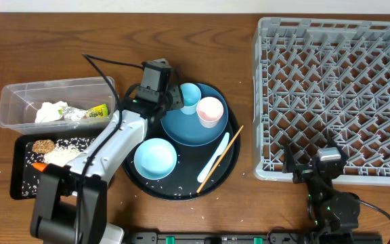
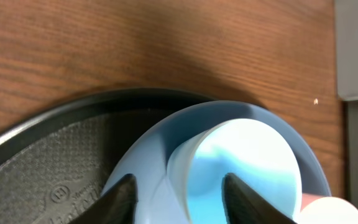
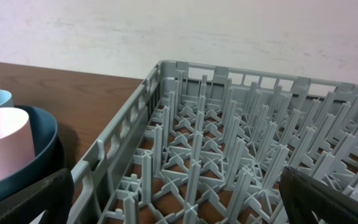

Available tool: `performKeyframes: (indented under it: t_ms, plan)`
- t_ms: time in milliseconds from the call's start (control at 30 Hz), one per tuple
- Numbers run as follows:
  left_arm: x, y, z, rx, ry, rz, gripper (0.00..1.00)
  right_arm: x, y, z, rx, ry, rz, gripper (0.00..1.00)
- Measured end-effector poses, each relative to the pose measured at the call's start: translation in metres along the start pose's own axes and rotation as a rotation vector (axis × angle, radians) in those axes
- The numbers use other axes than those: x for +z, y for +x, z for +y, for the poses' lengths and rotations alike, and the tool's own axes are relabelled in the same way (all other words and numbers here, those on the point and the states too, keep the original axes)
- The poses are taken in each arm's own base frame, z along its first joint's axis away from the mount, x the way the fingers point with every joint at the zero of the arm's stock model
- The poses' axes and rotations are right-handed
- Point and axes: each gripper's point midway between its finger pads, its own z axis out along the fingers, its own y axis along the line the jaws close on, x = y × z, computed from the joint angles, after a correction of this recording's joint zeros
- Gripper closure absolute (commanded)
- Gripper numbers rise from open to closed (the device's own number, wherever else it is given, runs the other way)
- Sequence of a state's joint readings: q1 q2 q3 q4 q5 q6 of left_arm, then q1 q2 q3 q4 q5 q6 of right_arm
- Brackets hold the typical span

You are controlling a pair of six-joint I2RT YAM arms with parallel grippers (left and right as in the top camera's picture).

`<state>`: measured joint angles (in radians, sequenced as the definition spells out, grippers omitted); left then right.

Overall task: Sort waste into correct bins and load items into the dishwasher rack
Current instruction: 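Grasp the light-blue cup on the blue plate with the left gripper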

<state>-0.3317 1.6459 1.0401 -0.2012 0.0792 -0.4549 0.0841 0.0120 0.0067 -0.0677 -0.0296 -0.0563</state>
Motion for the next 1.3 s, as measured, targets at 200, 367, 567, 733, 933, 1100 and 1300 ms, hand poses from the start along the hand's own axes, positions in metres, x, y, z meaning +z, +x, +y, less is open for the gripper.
performKeyframes:
  t_ms: [200,367,567,733,933,1100,1300]
  plan:
    - [0.002,0.005,-0.001,-0.002,0.008,0.022,0.68,0.0,0.0,0.0,0.0,0.0,0.0,0.01]
    - [0.002,0.011,0.001,-0.003,0.005,0.047,0.69,0.0,0.0,0.0,0.0,0.0,0.0,0.01]
    - [0.001,0.013,-0.002,0.003,0.009,0.054,0.68,0.0,0.0,0.0,0.0,0.0,0.0,0.01]
    - [0.002,0.021,-0.013,0.028,0.024,0.068,0.68,0.0,0.0,0.0,0.0,0.0,0.0,0.01]
    - [0.002,0.025,-0.019,0.041,0.035,0.075,0.68,0.0,0.0,0.0,0.0,0.0,0.0,0.01]
    - [0.002,0.026,-0.018,0.041,0.032,0.079,0.68,0.0,0.0,0.0,0.0,0.0,0.0,0.01]
    - [0.002,0.028,-0.017,0.041,0.028,0.085,0.68,0.0,0.0,0.0,0.0,0.0,0.0,0.01]
